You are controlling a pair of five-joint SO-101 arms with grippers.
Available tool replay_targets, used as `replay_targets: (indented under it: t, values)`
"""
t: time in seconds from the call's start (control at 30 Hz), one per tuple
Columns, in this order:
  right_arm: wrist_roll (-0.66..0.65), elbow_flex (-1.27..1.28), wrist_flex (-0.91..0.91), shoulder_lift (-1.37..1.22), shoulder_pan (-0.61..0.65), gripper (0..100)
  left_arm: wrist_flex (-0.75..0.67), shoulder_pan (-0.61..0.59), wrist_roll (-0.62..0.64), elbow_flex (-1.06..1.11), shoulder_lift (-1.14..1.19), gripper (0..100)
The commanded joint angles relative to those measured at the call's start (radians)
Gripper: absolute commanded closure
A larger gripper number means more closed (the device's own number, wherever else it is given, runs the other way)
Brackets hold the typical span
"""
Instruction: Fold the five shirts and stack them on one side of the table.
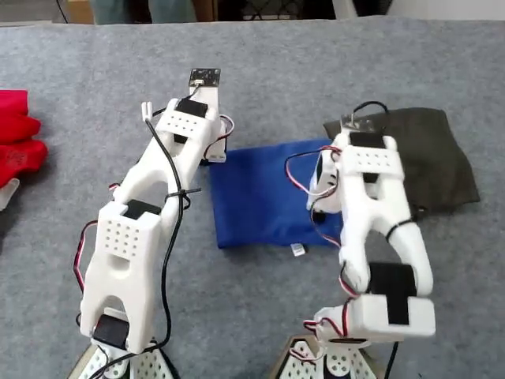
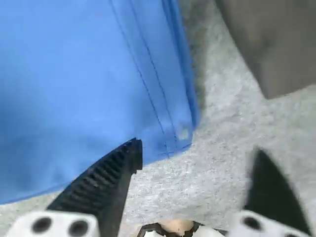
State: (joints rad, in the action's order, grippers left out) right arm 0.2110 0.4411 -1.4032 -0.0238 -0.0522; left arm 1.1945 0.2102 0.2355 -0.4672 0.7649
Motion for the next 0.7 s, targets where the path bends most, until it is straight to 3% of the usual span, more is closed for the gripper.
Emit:
replay_targets:
  t: [0.0,0.27,0.53,0.67]
  values:
    - [0.018,-0.008,0.021,-0.056,0.021,46.5,-0.003,-0.004,-0.003,-0.027,-0.009,97]
    - [0.018,-0.074,0.025,-0.119,0.029,47.0,-0.003,-0.004,-0.003,-0.028,-0.009,97]
    - [0.015,-0.145,-0.026,-0.119,0.031,65.8,-0.003,-0.004,-0.003,-0.027,-0.009,97]
    - [0.012,-0.236,-0.140,-0.119,0.031,67.8,-0.003,-0.004,-0.003,-0.028,-0.009,97]
